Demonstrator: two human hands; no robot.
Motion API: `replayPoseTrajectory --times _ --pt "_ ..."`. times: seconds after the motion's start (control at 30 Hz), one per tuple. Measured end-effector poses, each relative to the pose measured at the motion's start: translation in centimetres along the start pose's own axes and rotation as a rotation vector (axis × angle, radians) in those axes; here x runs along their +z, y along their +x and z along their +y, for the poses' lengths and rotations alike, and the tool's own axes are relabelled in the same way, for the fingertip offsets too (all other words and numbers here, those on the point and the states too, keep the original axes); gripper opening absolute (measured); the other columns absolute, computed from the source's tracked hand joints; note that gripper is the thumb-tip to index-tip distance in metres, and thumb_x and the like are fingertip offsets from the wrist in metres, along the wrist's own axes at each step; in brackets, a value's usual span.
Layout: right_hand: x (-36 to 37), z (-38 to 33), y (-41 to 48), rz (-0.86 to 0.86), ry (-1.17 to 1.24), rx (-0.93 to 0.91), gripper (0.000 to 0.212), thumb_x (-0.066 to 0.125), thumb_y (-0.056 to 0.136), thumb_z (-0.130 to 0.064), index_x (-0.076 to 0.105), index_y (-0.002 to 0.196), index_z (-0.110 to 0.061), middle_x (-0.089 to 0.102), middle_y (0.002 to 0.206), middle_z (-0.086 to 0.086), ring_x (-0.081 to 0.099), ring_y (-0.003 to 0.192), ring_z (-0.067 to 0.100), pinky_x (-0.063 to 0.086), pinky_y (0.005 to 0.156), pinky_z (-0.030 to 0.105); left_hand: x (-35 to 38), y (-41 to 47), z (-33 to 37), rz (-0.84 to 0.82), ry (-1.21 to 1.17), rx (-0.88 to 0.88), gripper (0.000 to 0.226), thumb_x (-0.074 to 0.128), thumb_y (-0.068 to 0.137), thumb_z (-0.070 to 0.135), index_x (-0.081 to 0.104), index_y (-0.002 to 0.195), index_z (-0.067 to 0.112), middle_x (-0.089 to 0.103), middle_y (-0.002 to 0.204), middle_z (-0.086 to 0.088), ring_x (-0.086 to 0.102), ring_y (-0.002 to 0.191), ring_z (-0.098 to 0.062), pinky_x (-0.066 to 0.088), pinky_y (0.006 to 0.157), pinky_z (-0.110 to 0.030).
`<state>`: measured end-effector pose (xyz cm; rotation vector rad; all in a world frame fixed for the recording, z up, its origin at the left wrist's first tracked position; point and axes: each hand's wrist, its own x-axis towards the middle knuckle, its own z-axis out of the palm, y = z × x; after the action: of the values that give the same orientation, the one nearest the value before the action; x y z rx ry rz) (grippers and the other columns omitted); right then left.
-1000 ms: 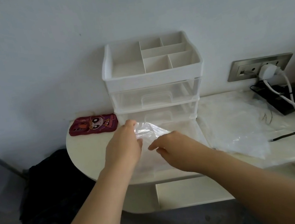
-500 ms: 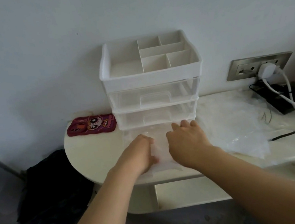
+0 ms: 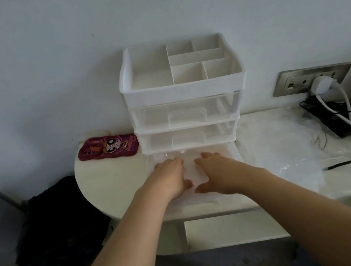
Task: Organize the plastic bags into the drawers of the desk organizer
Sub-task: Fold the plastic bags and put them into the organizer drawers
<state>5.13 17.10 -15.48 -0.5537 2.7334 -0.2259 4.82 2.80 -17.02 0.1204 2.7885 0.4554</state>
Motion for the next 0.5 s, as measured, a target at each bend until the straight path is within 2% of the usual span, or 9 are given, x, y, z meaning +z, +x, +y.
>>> replayPoseTrajectory --times 0.1,0.2,0.3,0.33,0.4,0.5 --pt "-0.2 1.0 0.7 -0.059 -0.076 0.032 0.085 0.066 0.078 -0.053 0.030 0.143 -0.012 0.031 0.146 0.012 0.026 0.136 0.028 0.027 0.110 0.034 -0.2 0.1 -0.1 -0.061 0.020 0.009 0.066 0.067 0.082 0.042 0.040 0.137 0.018 0.041 0.136 -0.007 0.040 0.124 -0.028 0.039 0.100 -0.037" --pt "-0.2 1.1 1.1 -0.118 -0.085 0.061 0.099 0.067 0.079 -0.052 0.011 0.149 -0.011 0.018 0.154 0.011 0.011 0.143 0.030 0.019 0.113 0.037 -0.4 0.2 0.3 -0.137 0.065 -0.004 0.067 0.070 0.080 0.038 0.040 0.137 0.021 0.033 0.139 -0.009 0.035 0.127 -0.030 0.040 0.102 -0.042" --pt "-0.6 1.0 1.4 -0.156 -0.134 0.064 0.099 0.066 0.082 -0.046 0.005 0.150 -0.007 0.016 0.155 0.012 0.009 0.144 0.030 0.017 0.113 0.036 -0.5 0.4 0.7 -0.201 0.152 -0.031 0.074 0.065 0.086 0.029 0.022 0.147 0.023 0.002 0.155 -0.016 0.016 0.140 -0.037 0.033 0.109 -0.047" --pt "-0.8 1.0 1.4 -0.165 -0.154 0.060 0.097 0.066 0.083 -0.044 0.007 0.149 -0.006 0.019 0.154 0.012 0.012 0.143 0.031 0.018 0.113 0.035 -0.6 0.4 0.9 -0.218 0.163 -0.057 0.079 0.064 0.087 0.027 0.014 0.149 0.024 -0.008 0.156 -0.017 0.010 0.142 -0.039 0.031 0.110 -0.048" --pt "-1.1 1.0 1.4 -0.173 -0.164 0.052 0.089 0.069 0.082 -0.039 0.018 0.147 -0.006 0.032 0.148 0.012 0.027 0.138 0.030 0.025 0.109 0.033 -0.9 0.5 1.2 -0.247 0.170 -0.115 0.090 0.065 0.087 0.027 0.002 0.151 0.025 -0.015 0.155 -0.020 0.008 0.142 -0.040 0.029 0.111 -0.048" --pt "-1.4 1.3 0.9 -0.093 -0.172 0.012 0.062 0.073 0.081 -0.027 0.044 0.132 -0.010 0.049 0.131 0.008 0.047 0.119 0.024 0.039 0.093 0.028 -1.0 0.7 1.5 -0.251 0.199 -0.138 0.096 0.068 0.084 0.037 0.002 0.151 0.023 -0.007 0.154 -0.024 0.013 0.141 -0.041 0.030 0.111 -0.047"
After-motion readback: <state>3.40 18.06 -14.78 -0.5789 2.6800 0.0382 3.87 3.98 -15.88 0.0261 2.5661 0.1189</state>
